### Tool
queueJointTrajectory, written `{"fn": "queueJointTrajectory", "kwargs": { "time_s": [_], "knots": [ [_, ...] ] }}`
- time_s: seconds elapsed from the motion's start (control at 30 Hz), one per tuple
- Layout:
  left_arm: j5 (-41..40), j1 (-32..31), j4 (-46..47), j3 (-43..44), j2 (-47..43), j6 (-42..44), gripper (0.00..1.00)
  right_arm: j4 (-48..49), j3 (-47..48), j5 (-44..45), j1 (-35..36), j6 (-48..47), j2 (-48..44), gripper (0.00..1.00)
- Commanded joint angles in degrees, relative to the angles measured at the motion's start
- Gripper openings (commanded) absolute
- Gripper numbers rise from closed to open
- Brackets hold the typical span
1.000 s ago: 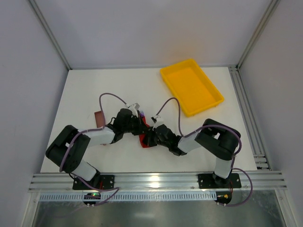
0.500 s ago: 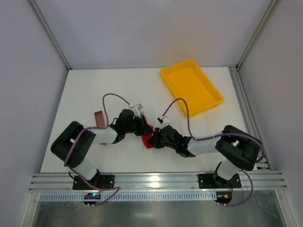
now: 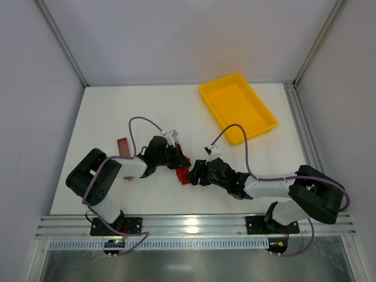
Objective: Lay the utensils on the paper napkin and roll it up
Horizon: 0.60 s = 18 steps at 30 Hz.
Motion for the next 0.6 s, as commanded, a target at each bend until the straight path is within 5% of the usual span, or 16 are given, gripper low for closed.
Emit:
{"fn": "queueJointTrajectory", "kwargs": {
  "time_s": [0.0, 0.13, 0.57],
  "knots": [
    [0.7, -0.5, 2.9, 2.1, 0.7, 0.1, 0.12, 1.5, 0.9, 2.4, 0.7, 0.8, -2.7, 0.64],
    [0.0, -0.8, 2.8, 2.4, 1.1, -0.2, 0.12, -0.7, 3.3, 5.3, 1.5, -0.4, -1.5, 0.79],
    [-0.5, -1.2, 1.4, 3.4, 1.9, 0.1, 0.12, -2.3, 7.8, 9.4, 2.2, -1.4, 9.2, 0.80]
  ]
}}
